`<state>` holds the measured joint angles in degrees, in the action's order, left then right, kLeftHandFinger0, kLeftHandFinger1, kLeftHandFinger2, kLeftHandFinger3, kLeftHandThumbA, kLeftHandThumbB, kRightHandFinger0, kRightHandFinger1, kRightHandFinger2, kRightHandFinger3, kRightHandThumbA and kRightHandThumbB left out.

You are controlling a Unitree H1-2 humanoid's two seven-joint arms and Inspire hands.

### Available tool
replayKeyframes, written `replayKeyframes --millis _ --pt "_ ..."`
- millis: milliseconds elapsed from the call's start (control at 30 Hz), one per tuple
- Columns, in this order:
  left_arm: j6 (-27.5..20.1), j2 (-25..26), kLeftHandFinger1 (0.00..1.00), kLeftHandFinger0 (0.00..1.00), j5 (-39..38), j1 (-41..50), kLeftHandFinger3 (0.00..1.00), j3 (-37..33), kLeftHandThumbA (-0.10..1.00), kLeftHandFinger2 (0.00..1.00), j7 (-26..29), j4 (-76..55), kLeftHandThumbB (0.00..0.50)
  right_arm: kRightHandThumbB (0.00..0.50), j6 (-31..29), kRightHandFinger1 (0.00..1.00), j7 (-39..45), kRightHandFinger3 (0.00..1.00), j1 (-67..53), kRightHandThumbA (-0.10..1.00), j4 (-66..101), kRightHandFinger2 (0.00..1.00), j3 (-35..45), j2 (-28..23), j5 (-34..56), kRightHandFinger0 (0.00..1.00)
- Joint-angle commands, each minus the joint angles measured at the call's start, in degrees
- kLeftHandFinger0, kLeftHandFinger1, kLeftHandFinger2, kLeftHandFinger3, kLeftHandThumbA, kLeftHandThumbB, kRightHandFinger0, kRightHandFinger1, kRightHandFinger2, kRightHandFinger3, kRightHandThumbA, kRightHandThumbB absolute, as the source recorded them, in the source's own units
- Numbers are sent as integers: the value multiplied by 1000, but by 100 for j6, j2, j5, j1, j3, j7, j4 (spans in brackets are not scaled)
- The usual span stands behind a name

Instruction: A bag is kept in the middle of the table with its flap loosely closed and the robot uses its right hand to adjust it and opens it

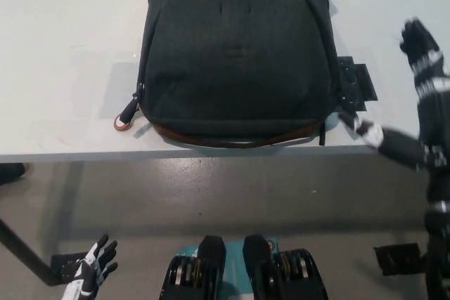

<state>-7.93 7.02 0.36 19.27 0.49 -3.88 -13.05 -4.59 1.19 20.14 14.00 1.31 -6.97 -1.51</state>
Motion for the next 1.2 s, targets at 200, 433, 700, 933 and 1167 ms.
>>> replayKeyframes --millis 200,433,700,933,1167 --pt "-393 82 1000 1000 -42 197 1000 -26 1000 1000 -103 -2 54 274 1758 1000 541 1000 2338 1000 -1815 1000 200 -198 947 1000" --pt "-396 114 1000 1000 -70 302 1000 -54 1000 1000 -176 -41 36 298 1608 1000 890 1000 3109 1000 -3117 1000 225 -260 1118 1000" --pt "-377 98 1000 1000 -5 358 1000 -70 1000 1000 -208 -62 35 279 1469 1000 949 1000 3757 1000 -4559 1000 311 -153 1194 1000" --pt "-355 111 1000 1000 -83 405 1000 -67 1000 1000 -232 -93 39 308 1218 1000 1271 1000 4054 1000 -5746 1000 328 -181 1268 1000" --pt "-330 146 1000 1000 -160 394 1000 -78 1000 1000 -302 -125 43 315 1207 1000 1483 1000 4044 1000 -6262 1000 574 -178 1509 1000"
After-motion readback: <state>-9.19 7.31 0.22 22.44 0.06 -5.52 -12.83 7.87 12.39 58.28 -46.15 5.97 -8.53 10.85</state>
